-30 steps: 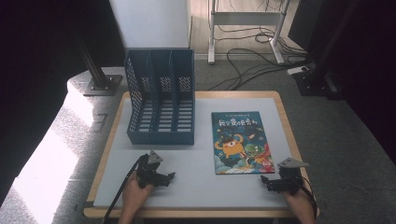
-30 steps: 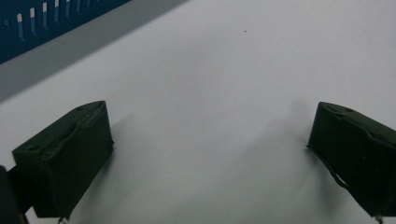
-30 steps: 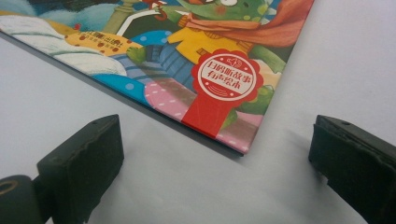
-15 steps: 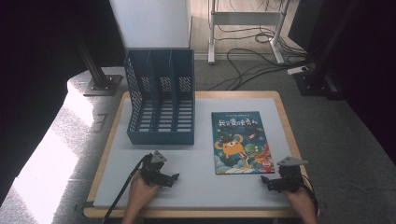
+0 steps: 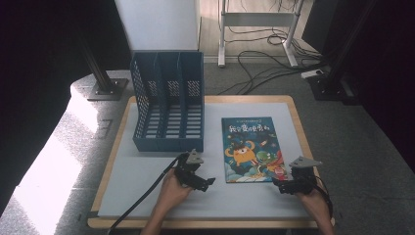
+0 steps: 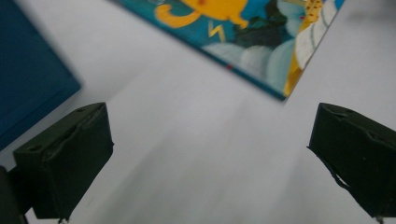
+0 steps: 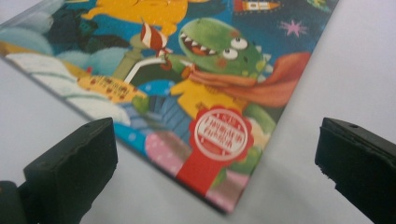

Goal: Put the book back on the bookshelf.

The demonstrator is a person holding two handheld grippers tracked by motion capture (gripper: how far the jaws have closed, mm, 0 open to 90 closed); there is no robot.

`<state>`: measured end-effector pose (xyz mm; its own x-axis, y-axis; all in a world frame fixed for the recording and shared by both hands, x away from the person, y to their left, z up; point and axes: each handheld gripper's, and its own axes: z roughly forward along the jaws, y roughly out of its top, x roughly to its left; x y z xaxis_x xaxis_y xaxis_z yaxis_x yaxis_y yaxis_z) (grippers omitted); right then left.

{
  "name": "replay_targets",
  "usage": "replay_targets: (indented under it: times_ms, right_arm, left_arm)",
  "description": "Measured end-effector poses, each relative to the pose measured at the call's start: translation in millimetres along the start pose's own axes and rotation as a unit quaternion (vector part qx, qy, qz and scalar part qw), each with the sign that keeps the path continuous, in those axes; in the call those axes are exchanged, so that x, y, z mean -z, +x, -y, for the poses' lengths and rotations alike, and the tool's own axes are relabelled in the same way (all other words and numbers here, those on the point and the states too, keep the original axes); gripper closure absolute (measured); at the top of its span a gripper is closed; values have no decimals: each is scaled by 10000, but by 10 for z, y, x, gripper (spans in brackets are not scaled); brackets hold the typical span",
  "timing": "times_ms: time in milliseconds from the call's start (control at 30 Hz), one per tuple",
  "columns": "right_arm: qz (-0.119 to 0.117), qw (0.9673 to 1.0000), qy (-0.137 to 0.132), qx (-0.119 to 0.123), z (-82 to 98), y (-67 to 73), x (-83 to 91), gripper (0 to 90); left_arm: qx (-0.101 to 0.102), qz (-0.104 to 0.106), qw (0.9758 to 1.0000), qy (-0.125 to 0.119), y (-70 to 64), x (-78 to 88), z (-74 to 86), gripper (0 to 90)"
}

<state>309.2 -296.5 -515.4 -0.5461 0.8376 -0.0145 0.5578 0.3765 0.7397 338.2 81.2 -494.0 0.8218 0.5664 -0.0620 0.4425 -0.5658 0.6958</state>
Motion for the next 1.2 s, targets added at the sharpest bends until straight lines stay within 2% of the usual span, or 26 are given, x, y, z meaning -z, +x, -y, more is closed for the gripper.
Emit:
replay_targets:
  times_ms: [67,200,267,333,433,500,600,700,767,833,867,1000,1067,1133,1200]
  right_arm:
    - [9,10000,-8,26,-36,-11,-35,0]
    - [9,9999,39,96,-99,-31,-102,0]
    - [11,9999,37,107,-126,-50,-133,0]
    - [6,10000,18,90,-152,-83,-157,0]
    - [34,10000,-8,59,-186,-153,-196,0]
    - [47,9999,-25,118,-207,-205,-226,0]
    - [16,9999,-44,110,-233,-281,-285,0]
    - [-77,9999,-95,53,-261,-338,-358,0]
    - [-140,9999,-56,70,-281,-363,-411,0]
    - [-185,9998,-35,29,-296,-388,-466,0]
    - [-203,9998,-13,10,-303,-400,-493,0]
    - [-366,9993,5,-52,-318,-425,-600,0]
    - [-483,9987,-35,-142,-321,-419,-639,0]
    - [-560,9982,-5,-201,-327,-414,-662,0]
    - [-537,9983,-2,-235,-330,-404,-664,0]
  left_arm:
    - [-120,29,9999,45,-38,-90,-102,0]
    - [-203,168,9996,60,-96,-280,-267,0]
    - [-228,176,9995,108,-112,-329,-307,0]
    - [-289,183,9993,164,-146,-466,-409,0]
    - [-330,150,9990,267,-137,-597,-500,0]
    - [-311,156,9988,358,-116,-676,-552,0]
    - [-279,79,9989,367,-78,-771,-606,0]
    - [-315,-29,9987,394,-32,-858,-620,0]
    - [-193,30,9991,377,2,-917,-605,0]
    - [-158,63,9991,380,30,-957,-585,0]
    - [-113,47,9993,344,38,-963,-582,0]
    - [-147,-39,9994,297,58,-962,-583,0]
    - [102,78,9996,262,95,-979,-562,0]
    - [134,92,9996,234,96,-984,-553,0]
    - [120,79,9996,250,90,-979,-550,0]
